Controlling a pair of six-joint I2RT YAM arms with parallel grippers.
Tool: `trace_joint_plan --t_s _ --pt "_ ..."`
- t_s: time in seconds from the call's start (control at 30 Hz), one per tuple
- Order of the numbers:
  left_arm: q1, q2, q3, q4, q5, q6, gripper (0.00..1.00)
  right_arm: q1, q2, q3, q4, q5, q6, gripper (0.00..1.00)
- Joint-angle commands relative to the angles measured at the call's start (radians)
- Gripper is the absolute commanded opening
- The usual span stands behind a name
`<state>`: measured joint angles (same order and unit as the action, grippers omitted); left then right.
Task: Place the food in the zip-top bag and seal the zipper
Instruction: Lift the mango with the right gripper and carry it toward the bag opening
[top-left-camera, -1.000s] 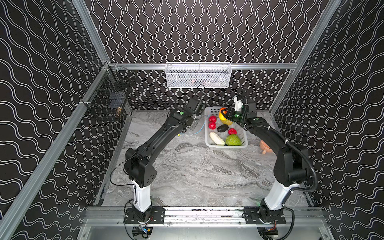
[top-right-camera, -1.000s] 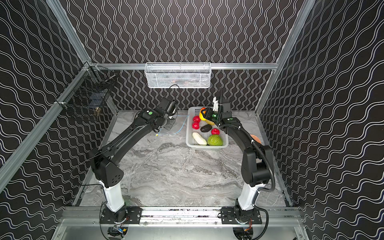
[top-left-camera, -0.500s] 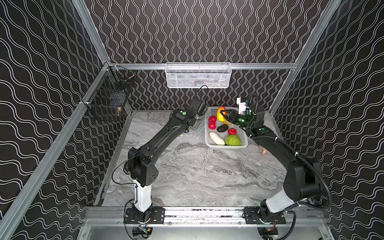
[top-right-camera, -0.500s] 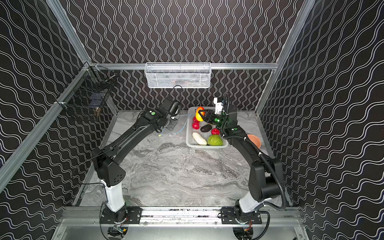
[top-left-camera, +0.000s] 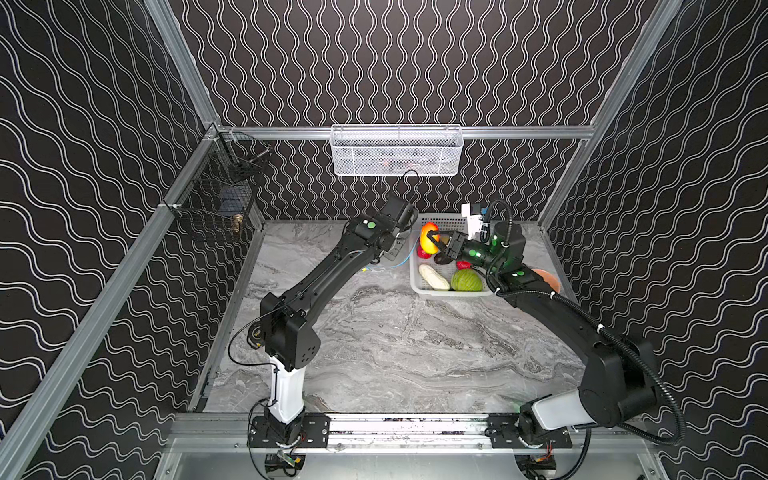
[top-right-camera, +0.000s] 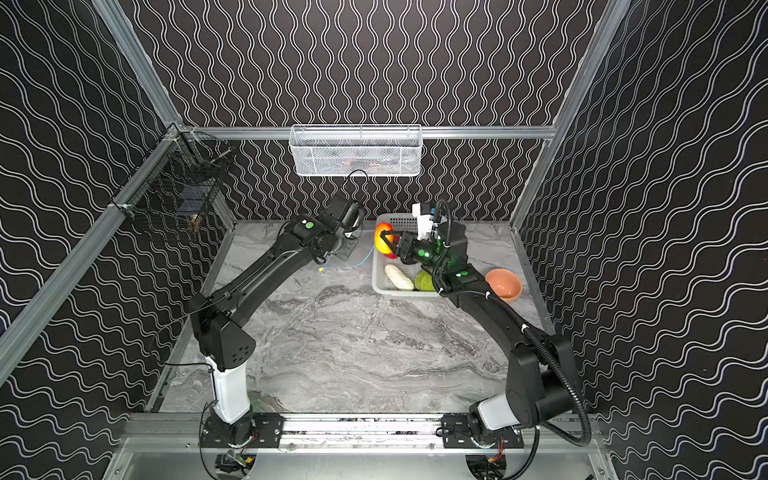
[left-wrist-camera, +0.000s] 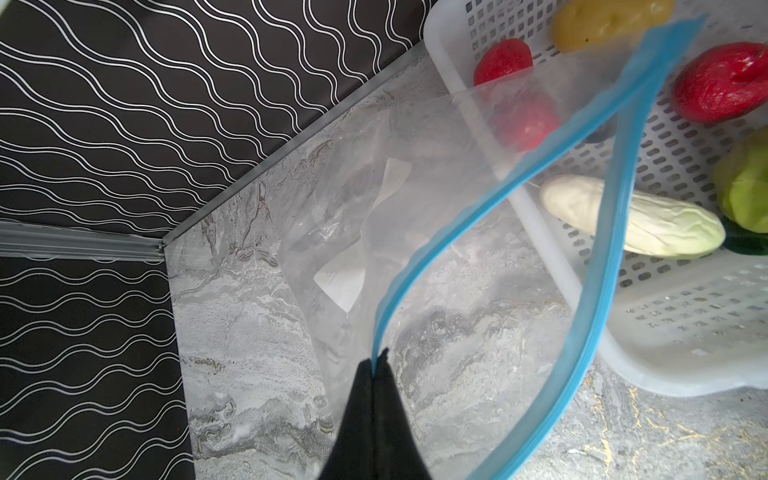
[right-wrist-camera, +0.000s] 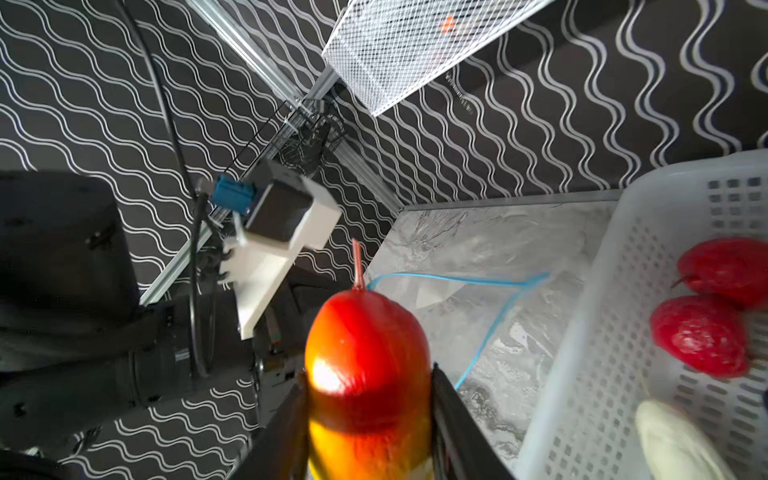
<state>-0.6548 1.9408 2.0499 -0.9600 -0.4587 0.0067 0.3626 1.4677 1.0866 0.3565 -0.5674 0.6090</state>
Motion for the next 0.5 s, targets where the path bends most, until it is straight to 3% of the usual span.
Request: trace_joint_plan --t_s 0.0,0.13,0.47 --pt "-0.006 0.002 0.007 -0.006 0.011 0.005 0.00 0.012 0.008 0.013 0.010 0.042 0.006 0.00" --pt "-0.008 0.000 0.010 -0.008 0.012 0.004 0.00 0.036 0.026 0.054 -0.068 0.107 0.001 0.00" --pt "-0.008 -0.016 0.003 -0.005 0.010 0.006 0.00 0.125 0.086 0.050 -0.051 0.193 0.082 0.00"
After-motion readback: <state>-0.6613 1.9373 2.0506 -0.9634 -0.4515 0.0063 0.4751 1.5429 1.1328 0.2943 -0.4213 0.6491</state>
